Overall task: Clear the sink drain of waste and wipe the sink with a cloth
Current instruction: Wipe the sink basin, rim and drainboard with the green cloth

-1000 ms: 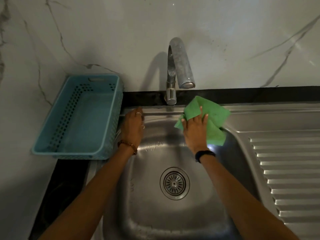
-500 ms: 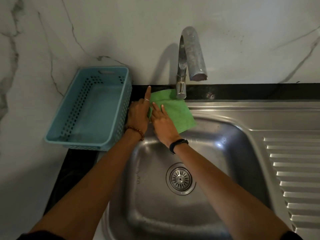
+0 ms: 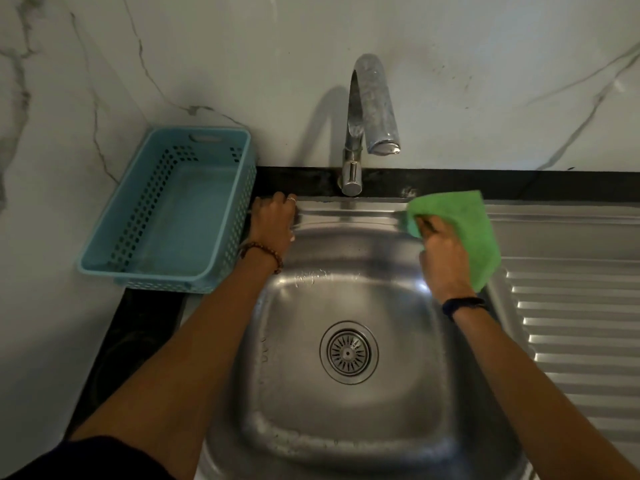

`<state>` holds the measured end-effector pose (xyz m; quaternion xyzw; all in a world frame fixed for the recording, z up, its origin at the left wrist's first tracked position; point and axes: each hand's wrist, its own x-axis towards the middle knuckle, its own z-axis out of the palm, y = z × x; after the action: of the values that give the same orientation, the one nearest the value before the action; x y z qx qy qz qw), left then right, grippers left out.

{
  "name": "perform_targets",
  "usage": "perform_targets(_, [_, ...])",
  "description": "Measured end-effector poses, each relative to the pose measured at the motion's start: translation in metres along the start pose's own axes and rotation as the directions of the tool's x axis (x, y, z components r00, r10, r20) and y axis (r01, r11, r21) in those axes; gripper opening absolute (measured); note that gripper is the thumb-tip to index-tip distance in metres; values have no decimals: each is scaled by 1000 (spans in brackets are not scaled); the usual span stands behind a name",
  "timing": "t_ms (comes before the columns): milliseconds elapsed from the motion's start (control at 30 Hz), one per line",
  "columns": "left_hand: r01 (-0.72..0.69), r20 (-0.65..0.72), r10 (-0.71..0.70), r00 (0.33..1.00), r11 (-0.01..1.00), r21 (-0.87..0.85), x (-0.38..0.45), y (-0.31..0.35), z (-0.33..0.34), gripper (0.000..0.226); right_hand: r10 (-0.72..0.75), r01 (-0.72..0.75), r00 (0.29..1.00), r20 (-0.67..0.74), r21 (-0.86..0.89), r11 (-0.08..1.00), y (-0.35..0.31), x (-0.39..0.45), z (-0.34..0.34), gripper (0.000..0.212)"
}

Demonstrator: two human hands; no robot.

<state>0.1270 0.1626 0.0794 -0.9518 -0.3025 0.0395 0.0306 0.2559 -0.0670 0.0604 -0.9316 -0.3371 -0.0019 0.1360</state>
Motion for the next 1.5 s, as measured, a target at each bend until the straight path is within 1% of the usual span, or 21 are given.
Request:
perform_targets(67, [-1,-7,1,1000,999,-40,-1,-1,1,57,135,-135,991,-7,43,990,8,0,-4,44])
perform_targets(167, [5,2,-5,1000,995,-96,-3,-2,3,59,200,-199,980,-4,77,977,-11,-1,2,44])
perform_targets(233, [-1,12,2,1000,993,-119,-3,-2,3,61,122,-124,992,33,63,990,-46,-2,15,43])
perform_targets(300, [-4,17,6,1000,993,-115,-4,-1,2,60,-46,37,997,60,134,990,-95,1,31,46])
perform_targets(367, [0,-22,-2,1000,993,-116,-4,-2,2,49,-181,167,982,57,187,968,-146,8,43,42])
perform_targets(433, [21,-69,-30,997,991,-134,-3,-2,2,36,-223,211,974,33,210,955,-176,15,48,35])
perform_targets(500, [31,-55,-39,998,991,-129,-3,-2,0,36,-251,239,967,36,208,949,-175,18,48,34])
perform_targets(600, [23,-7,-24,1000,994,-105,-4,0,-2,53,-334,328,942,22,135,935,-135,14,42,44])
perform_targets(667, [13,17,-12,1000,996,-89,-3,-1,-3,62,-283,279,959,13,120,953,-97,13,31,52])
perform_targets(733, [10,27,-7,1000,995,-101,-3,-2,-3,62,-174,169,984,33,101,980,-52,12,18,57])
perform_targets(867, [11,44,-7,999,994,-109,-2,-2,-4,61,122,-122,993,3,79,989,23,2,-12,49])
perform_targets(967, [-4,41,7,999,998,-64,-2,-1,-5,58,331,-329,944,-3,94,940,33,-1,-20,39])
perform_targets(1033, [1,36,1,999,999,-41,-2,1,-6,54,356,-355,934,5,91,930,20,7,-16,42])
perform_targets(1100, [10,35,-9,999,999,-37,-3,2,-5,53,277,-279,960,30,83,957,-10,14,-4,51])
perform_targets(1167, [19,34,-18,999,999,-46,-4,3,-5,52,98,-104,993,60,100,990,-53,18,11,63])
perform_targets(1233, [38,44,-35,998,997,-68,-6,4,-4,53,-66,58,996,62,125,990,-89,19,23,71])
perform_targets(1267, [42,48,-38,998,996,-76,-6,5,-4,54,-95,88,995,42,141,986,-98,20,26,72])
perform_targets(1333, [42,58,-37,998,996,-85,-7,5,-4,56,-141,136,989,36,127,983,-97,22,27,72])
perform_targets(1400, [44,60,-38,997,995,-95,-8,6,-5,57,-208,204,975,75,56,977,-72,22,23,74])
perform_targets(1433, [49,54,-44,998,995,-92,-9,7,-5,55,-214,211,973,91,39,977,-54,22,20,74])
perform_targets(1500, [70,52,-68,996,996,-49,-10,11,-7,51,-150,145,984,99,60,988,-16,22,9,73])
